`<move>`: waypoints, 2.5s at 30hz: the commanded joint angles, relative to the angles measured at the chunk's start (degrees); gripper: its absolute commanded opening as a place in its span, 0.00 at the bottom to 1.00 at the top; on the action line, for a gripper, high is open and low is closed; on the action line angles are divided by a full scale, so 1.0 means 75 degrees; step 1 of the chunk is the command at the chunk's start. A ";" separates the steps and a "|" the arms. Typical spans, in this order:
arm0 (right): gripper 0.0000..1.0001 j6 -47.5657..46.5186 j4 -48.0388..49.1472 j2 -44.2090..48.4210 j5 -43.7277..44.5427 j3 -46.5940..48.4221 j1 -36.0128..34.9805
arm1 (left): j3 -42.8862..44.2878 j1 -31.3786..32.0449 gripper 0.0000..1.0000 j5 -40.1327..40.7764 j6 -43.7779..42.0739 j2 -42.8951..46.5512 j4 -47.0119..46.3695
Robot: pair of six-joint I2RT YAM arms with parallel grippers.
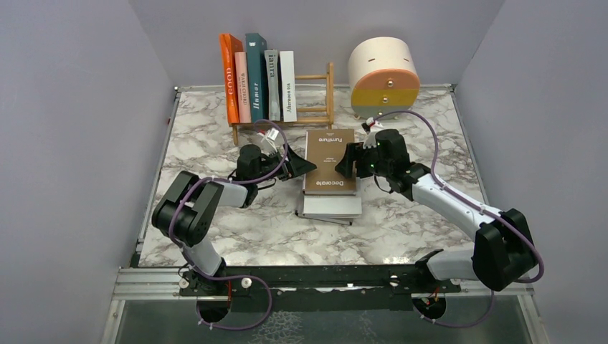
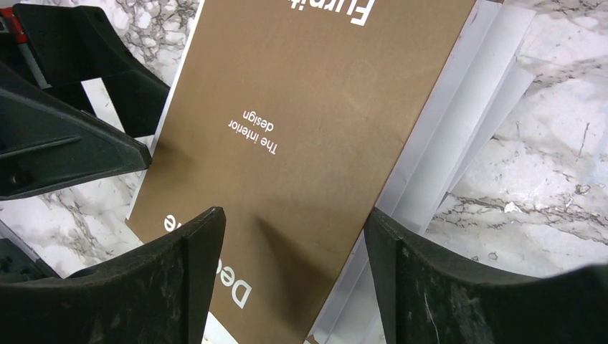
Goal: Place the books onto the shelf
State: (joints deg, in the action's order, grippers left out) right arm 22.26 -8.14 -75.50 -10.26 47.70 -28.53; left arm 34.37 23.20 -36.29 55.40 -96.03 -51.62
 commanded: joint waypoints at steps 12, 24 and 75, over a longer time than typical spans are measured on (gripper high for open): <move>0.68 -0.0192 0.1052 -0.0489 -0.0760 -0.0103 -0.0003 | -0.0189 -0.0101 0.70 -0.0618 0.0899 -0.0852 -0.2073; 0.68 -0.0185 0.1114 -0.0652 -0.0729 -0.0138 -0.0004 | -0.0510 -0.0310 0.73 -0.0879 0.1819 -0.1540 -0.3779; 0.66 -0.0447 0.1894 -0.0312 -0.1233 -0.0229 -0.0647 | -0.0106 -0.0257 0.51 -0.0981 0.1781 -0.1528 -0.3442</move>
State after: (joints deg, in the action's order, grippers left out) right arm 20.32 2.42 -79.15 -17.47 45.56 -31.40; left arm 34.02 20.23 -41.17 69.69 -110.26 -77.34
